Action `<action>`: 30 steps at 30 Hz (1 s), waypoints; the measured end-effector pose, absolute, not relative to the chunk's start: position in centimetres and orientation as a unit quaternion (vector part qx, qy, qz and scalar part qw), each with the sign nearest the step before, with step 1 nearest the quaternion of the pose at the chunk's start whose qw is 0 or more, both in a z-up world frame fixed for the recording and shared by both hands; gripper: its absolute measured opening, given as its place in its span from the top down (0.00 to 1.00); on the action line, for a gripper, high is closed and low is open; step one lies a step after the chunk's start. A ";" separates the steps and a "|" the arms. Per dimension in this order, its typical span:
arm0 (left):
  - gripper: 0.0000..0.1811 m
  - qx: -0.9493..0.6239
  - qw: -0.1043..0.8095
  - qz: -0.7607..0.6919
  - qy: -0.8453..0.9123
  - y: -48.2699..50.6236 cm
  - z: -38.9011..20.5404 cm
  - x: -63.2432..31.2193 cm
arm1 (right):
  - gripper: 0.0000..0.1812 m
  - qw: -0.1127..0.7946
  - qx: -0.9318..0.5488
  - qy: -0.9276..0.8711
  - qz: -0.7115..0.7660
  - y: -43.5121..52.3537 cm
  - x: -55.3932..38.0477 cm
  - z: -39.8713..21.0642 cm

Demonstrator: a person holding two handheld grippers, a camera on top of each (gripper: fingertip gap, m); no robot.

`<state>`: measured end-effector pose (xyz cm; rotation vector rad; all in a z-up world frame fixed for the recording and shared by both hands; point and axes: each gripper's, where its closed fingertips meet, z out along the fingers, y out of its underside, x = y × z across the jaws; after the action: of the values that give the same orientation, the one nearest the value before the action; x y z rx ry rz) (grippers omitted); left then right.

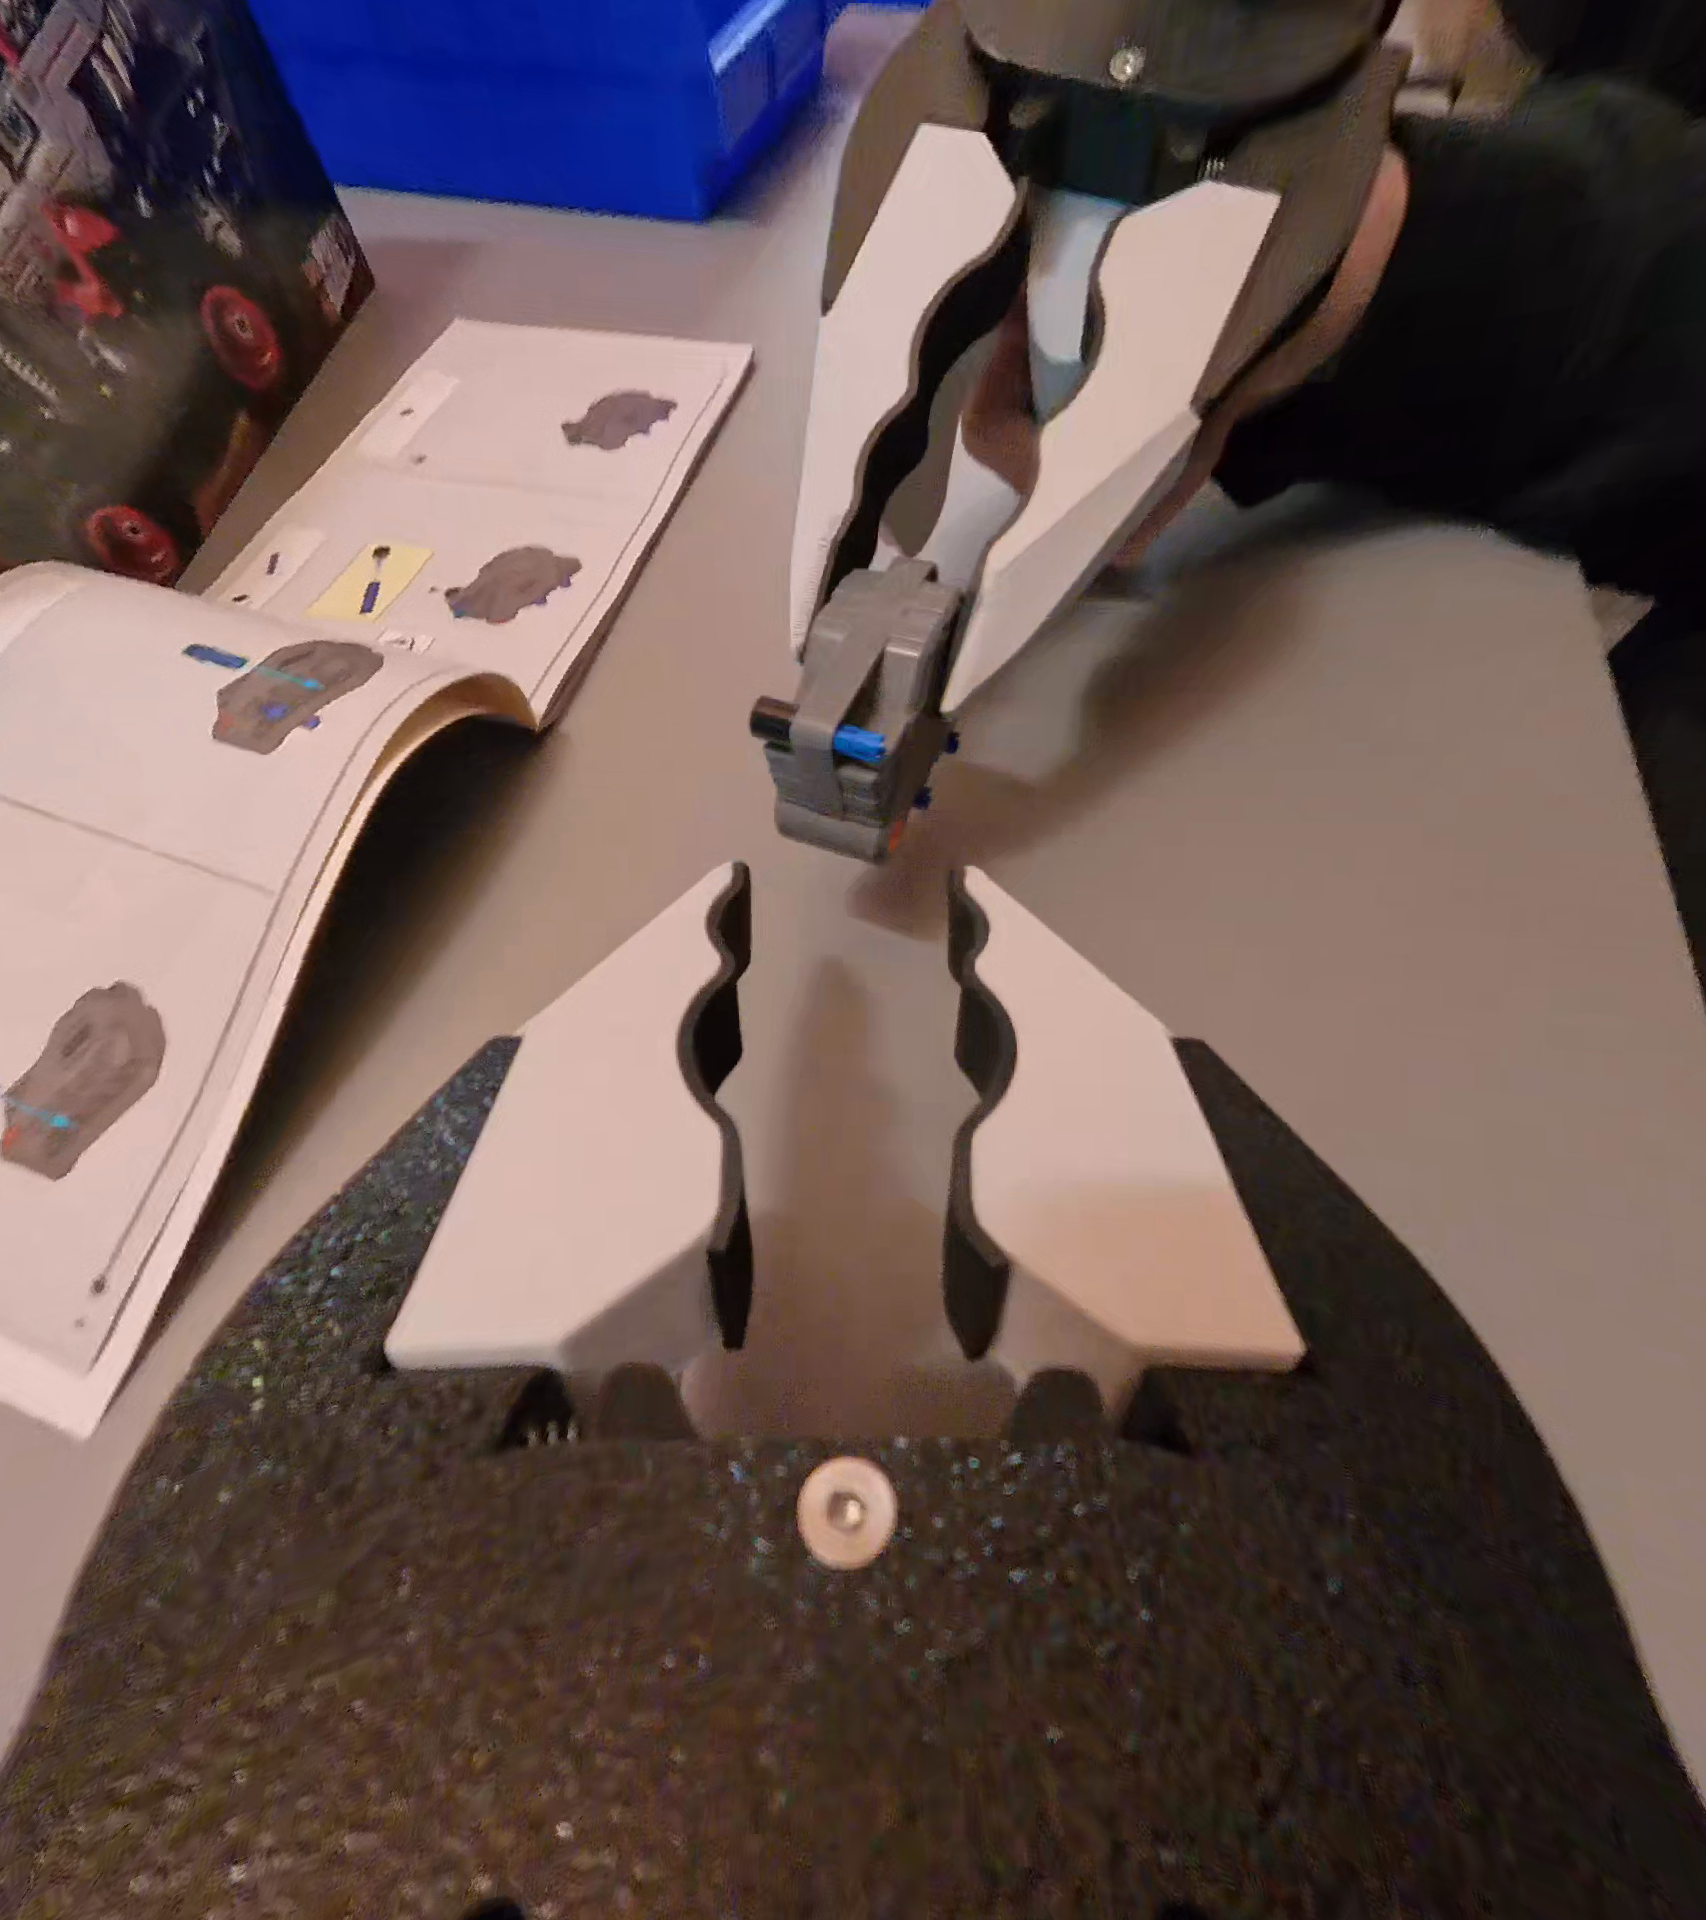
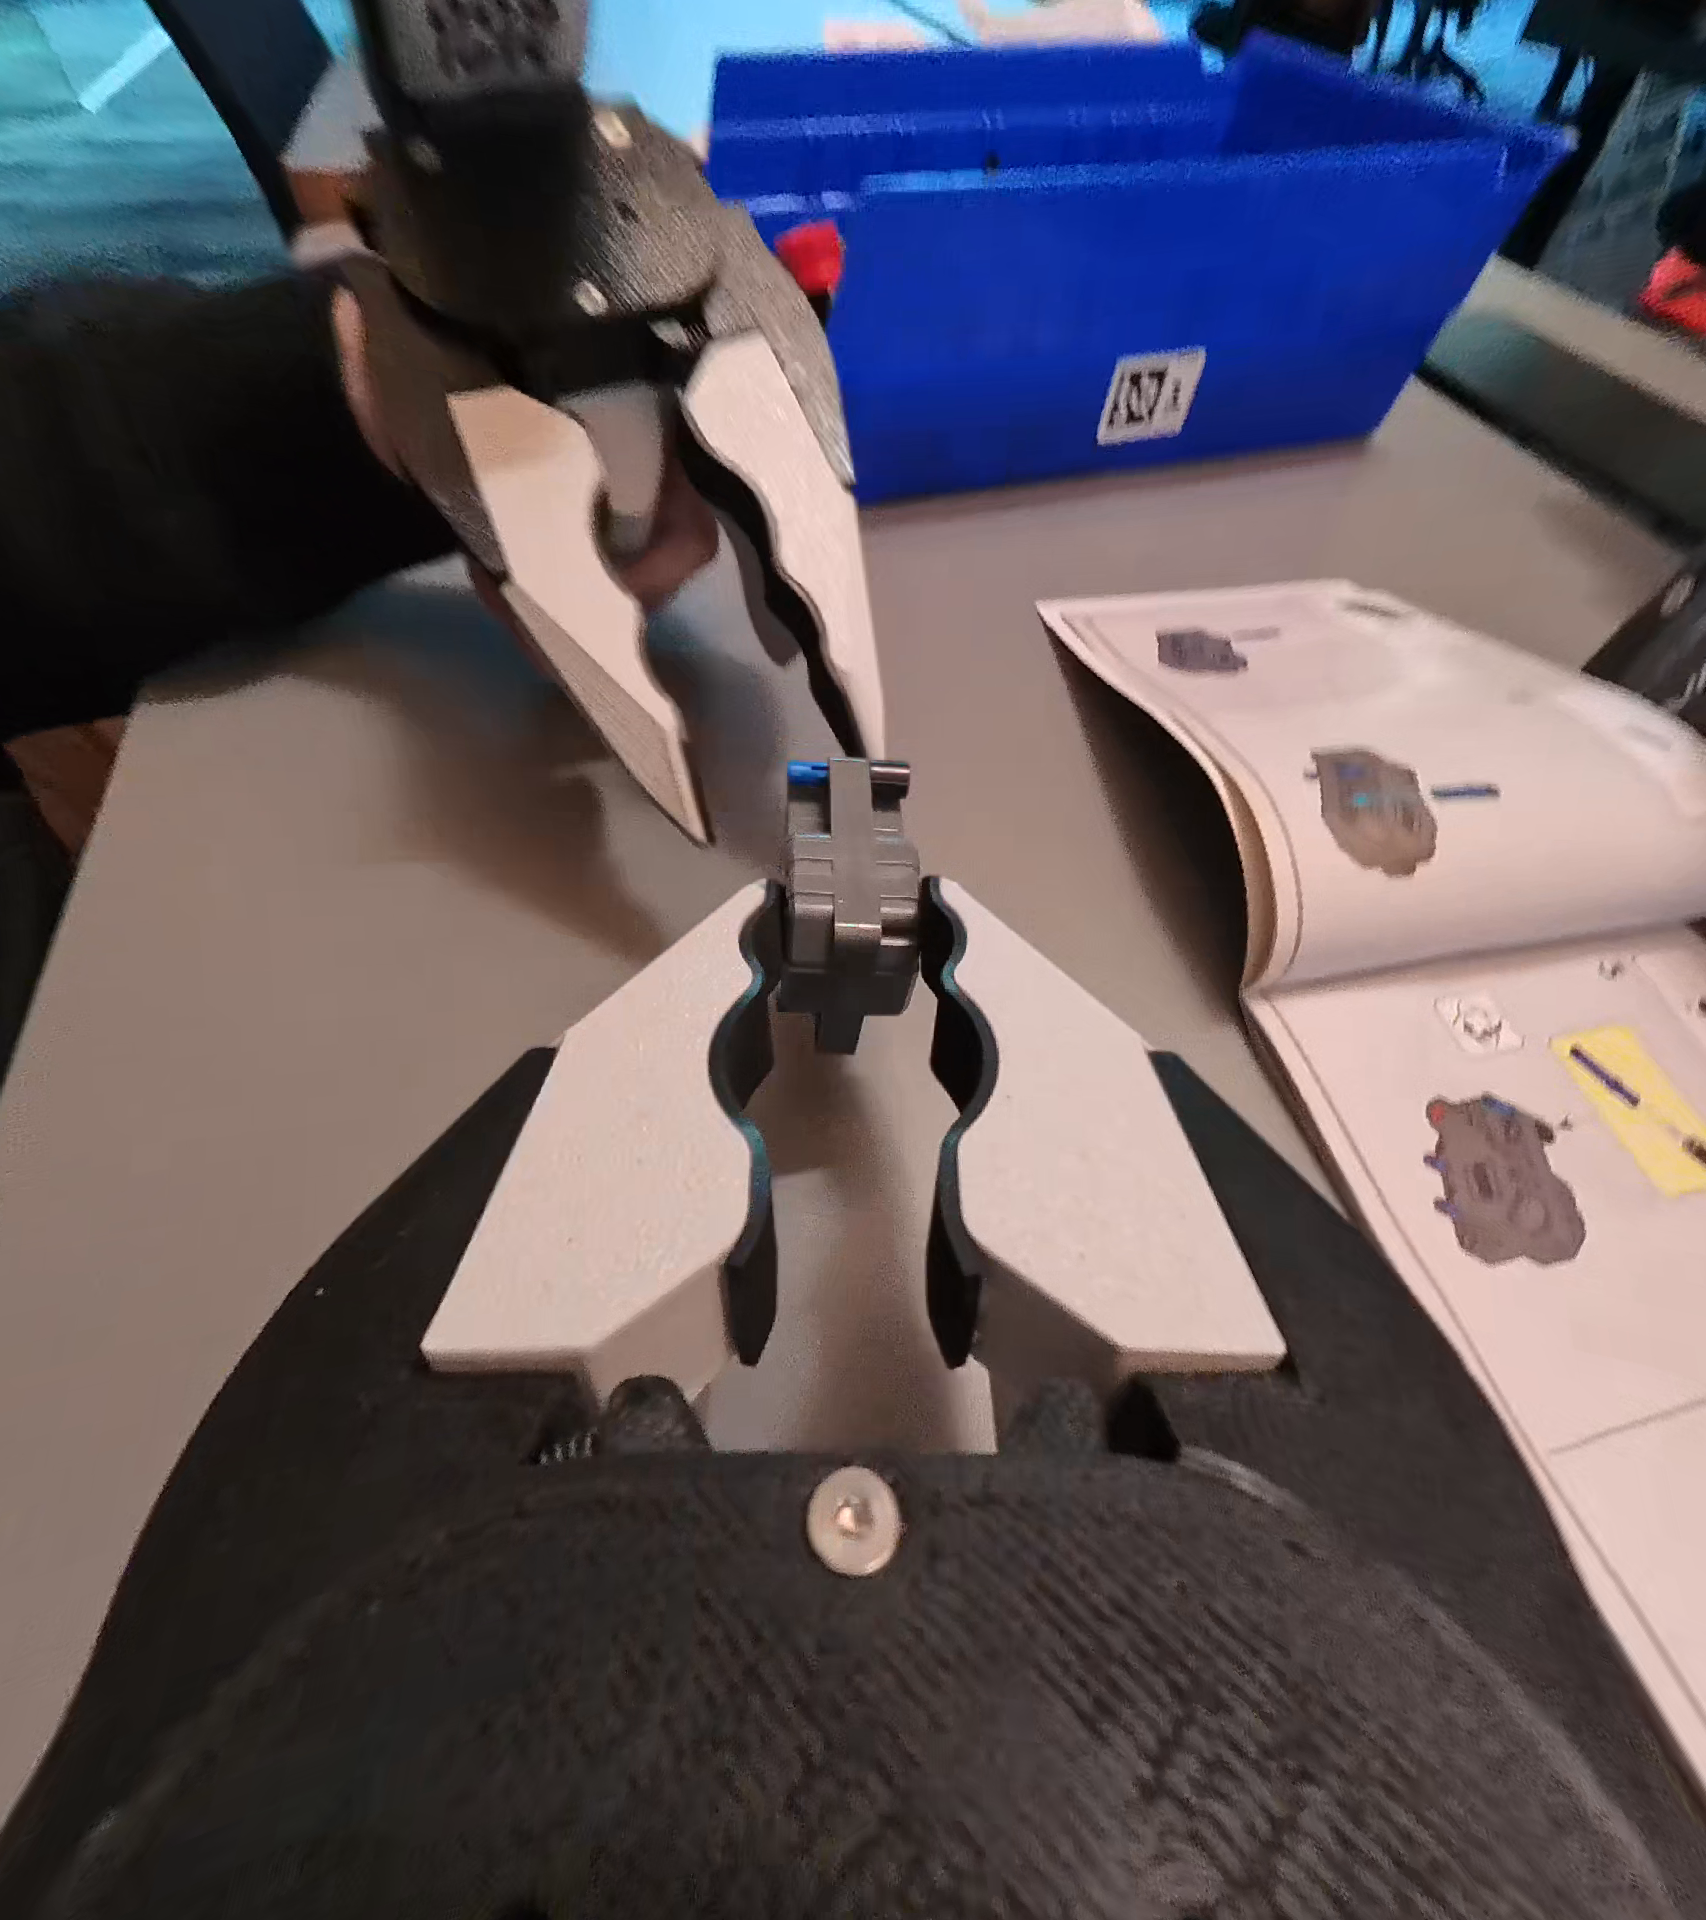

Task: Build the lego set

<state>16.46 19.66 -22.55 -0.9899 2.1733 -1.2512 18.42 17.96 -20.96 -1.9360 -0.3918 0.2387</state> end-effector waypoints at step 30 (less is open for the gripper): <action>0.91 -0.585 0.357 -0.265 0.678 47.8 -12.9 9.7 | 0.87 0.419 -0.889 -0.181 0.034 17.6 19.8 -26.1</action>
<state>9.74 47.78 -12.87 -1.5106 1.7493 -0.6845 19.75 17.55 -26.10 -2.2293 -0.4545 0.0862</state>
